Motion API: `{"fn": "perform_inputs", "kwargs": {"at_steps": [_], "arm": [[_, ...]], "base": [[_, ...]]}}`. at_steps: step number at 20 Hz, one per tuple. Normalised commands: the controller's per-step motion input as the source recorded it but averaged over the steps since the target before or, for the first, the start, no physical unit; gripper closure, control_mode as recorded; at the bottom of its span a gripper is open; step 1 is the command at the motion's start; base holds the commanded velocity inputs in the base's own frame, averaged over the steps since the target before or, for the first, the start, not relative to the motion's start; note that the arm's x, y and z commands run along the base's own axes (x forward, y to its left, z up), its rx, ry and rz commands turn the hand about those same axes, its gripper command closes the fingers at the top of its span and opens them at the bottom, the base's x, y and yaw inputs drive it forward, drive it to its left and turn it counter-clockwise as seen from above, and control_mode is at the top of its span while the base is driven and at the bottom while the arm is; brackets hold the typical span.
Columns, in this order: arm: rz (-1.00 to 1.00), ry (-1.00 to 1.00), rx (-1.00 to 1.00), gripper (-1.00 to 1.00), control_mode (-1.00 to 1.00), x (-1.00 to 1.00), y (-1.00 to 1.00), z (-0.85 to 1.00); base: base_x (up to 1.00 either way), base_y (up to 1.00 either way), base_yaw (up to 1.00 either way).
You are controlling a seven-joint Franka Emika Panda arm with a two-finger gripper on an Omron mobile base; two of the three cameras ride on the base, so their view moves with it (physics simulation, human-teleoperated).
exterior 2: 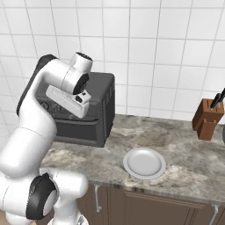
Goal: Pick up the bagel from the plate, place it on the toaster oven rack, close the door, and set the timer.
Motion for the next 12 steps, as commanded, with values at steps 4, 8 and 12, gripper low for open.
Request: {"fn": "perform_inputs", "kwargs": {"at_steps": [4, 8, 12], "arm": [[0.0, 0.21, -0.11, -1.0, -1.0, 0.7, -0.06, -0.13], [0.01, 0.08, -0.14, -1.0, -1.0, 0.42, -0.02, -0.08], [0.07, 0.0, -0.1, -1.0, -1.0, 0.19, -0.03, -0.29]], "base": [[0.0, 0.0, 0.0], [0.0, 0.0, 0.0], [0.0, 0.0, 0.0]]}}
